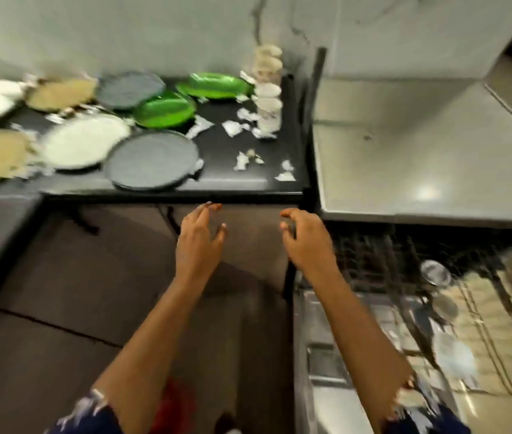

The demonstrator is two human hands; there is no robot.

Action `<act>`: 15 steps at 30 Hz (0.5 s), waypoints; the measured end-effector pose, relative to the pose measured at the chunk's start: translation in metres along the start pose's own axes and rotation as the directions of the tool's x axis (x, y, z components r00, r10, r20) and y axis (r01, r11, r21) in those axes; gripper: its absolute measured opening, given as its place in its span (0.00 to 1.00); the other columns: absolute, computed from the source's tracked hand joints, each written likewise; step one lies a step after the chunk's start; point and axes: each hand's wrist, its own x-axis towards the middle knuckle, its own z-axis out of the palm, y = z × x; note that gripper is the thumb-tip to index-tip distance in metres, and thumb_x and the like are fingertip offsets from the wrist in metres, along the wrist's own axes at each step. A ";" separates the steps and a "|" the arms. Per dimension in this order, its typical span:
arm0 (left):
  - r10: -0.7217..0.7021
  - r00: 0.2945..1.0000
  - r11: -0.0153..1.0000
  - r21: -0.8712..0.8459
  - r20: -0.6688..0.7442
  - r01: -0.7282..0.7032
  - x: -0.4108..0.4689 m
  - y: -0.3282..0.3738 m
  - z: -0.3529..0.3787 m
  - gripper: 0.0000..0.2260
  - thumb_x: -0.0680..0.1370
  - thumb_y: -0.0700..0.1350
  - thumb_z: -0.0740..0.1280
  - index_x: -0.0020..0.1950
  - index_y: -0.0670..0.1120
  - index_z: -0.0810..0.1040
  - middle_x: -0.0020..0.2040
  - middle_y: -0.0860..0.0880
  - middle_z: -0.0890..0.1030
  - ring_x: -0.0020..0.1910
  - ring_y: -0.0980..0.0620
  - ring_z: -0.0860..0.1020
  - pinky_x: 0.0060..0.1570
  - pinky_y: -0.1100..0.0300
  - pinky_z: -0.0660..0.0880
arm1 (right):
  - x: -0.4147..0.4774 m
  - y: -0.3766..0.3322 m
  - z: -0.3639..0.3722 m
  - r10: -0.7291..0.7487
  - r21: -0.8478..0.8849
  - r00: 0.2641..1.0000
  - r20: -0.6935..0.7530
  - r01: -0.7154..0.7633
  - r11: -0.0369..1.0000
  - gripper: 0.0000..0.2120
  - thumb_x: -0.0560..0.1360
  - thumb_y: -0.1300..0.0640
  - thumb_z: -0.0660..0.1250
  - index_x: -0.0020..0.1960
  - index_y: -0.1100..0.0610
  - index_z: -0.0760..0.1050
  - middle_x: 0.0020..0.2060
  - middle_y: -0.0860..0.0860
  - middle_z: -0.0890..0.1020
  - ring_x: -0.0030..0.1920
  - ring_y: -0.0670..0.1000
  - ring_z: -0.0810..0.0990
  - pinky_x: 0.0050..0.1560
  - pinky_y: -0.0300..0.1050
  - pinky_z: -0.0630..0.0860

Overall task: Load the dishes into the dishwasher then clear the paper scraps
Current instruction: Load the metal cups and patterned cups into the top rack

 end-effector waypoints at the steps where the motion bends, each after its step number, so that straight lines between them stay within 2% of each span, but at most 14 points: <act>1: -0.027 0.999 0.997 0.079 0.045 0.023 0.017 -0.016 -0.014 0.21 0.77 0.43 0.66 0.70 0.45 0.70 0.71 0.44 0.70 0.70 0.46 0.66 0.69 0.56 0.60 | 0.017 -0.016 0.017 -0.048 -0.025 0.998 0.048 0.049 0.999 0.15 0.75 0.60 0.64 0.60 0.62 0.75 0.55 0.60 0.79 0.58 0.61 0.75 0.59 0.51 0.69; 4: -0.058 0.985 0.977 0.210 0.162 0.023 0.057 -0.049 -0.047 0.25 0.78 0.44 0.65 0.74 0.44 0.64 0.75 0.44 0.64 0.74 0.46 0.60 0.72 0.57 0.54 | 0.065 -0.048 0.062 -0.116 -0.229 0.974 0.195 0.160 0.960 0.21 0.75 0.57 0.63 0.66 0.60 0.69 0.64 0.58 0.73 0.65 0.59 0.70 0.65 0.53 0.66; 6: -0.030 0.976 0.968 0.249 0.217 -0.025 0.073 -0.057 -0.053 0.26 0.78 0.45 0.64 0.75 0.45 0.63 0.75 0.45 0.63 0.74 0.47 0.60 0.71 0.57 0.55 | 0.086 -0.049 0.078 -0.054 -0.376 0.963 0.264 0.154 0.914 0.24 0.76 0.55 0.62 0.70 0.58 0.64 0.69 0.57 0.67 0.70 0.55 0.65 0.68 0.54 0.62; 10: 0.009 0.967 0.953 0.291 0.256 -0.086 0.086 -0.069 -0.046 0.26 0.78 0.47 0.64 0.75 0.45 0.62 0.75 0.46 0.65 0.73 0.48 0.62 0.70 0.59 0.56 | 0.092 -0.035 0.094 0.022 -0.492 0.951 0.309 0.140 0.860 0.28 0.77 0.54 0.61 0.74 0.57 0.57 0.73 0.54 0.62 0.73 0.53 0.59 0.72 0.56 0.56; 13: 0.016 0.958 0.954 0.282 0.287 -0.101 0.082 -0.078 -0.031 0.25 0.78 0.48 0.63 0.75 0.47 0.64 0.72 0.48 0.68 0.70 0.48 0.65 0.67 0.57 0.61 | 0.091 -0.029 0.096 -0.033 -0.509 0.964 0.264 0.168 0.844 0.25 0.77 0.54 0.62 0.72 0.58 0.62 0.70 0.54 0.67 0.70 0.55 0.65 0.69 0.54 0.62; 15: 0.034 0.976 0.968 0.236 0.217 -0.086 0.087 -0.077 -0.020 0.23 0.78 0.48 0.64 0.73 0.49 0.67 0.69 0.48 0.71 0.68 0.47 0.68 0.63 0.54 0.67 | 0.108 -0.027 0.091 -0.050 -0.481 0.970 0.238 0.163 0.862 0.18 0.77 0.52 0.61 0.66 0.56 0.70 0.62 0.54 0.75 0.63 0.56 0.72 0.61 0.53 0.69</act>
